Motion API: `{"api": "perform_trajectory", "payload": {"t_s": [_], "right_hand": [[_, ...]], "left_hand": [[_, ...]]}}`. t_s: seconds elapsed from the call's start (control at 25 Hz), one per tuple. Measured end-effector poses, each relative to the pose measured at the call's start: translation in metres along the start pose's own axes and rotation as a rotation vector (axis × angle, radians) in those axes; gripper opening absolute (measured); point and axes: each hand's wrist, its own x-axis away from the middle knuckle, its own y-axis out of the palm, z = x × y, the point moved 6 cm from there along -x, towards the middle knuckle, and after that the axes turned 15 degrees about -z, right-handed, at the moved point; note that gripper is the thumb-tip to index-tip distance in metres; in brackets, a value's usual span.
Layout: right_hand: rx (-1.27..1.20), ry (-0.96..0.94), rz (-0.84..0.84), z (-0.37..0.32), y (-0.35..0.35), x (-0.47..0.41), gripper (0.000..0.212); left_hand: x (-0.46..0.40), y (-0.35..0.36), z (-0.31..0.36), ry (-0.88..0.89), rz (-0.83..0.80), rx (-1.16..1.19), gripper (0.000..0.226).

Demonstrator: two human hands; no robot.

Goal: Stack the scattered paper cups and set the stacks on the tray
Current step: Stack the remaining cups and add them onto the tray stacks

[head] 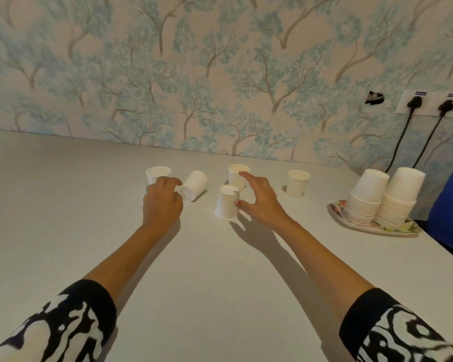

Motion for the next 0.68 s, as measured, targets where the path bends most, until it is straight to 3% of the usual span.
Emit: {"api": "perform_trajectory", "payload": {"t_s": [0.24,0.4,0.56,0.68], "right_hand": [[0.347,0.099,-0.152,-0.02,0.055,-0.04,0.066],[0.363,0.091,-0.074,-0.021,0.055,-0.045,0.05],[0.3,0.129,-0.1,-0.014,0.045,-0.046,0.049],[0.209,0.182,-0.065,-0.005,0.024,-0.042,0.056]], "left_hand": [[-0.041,-0.008,-0.081,-0.108,-0.144,-0.052,0.046],[-0.064,0.007,-0.093,-0.082,-0.342,-0.051,0.044],[-0.067,0.008,-0.095,-0.063,-0.284,0.067,0.043],[-0.061,0.0,-0.091,-0.057,-0.147,0.164,0.052]]}}
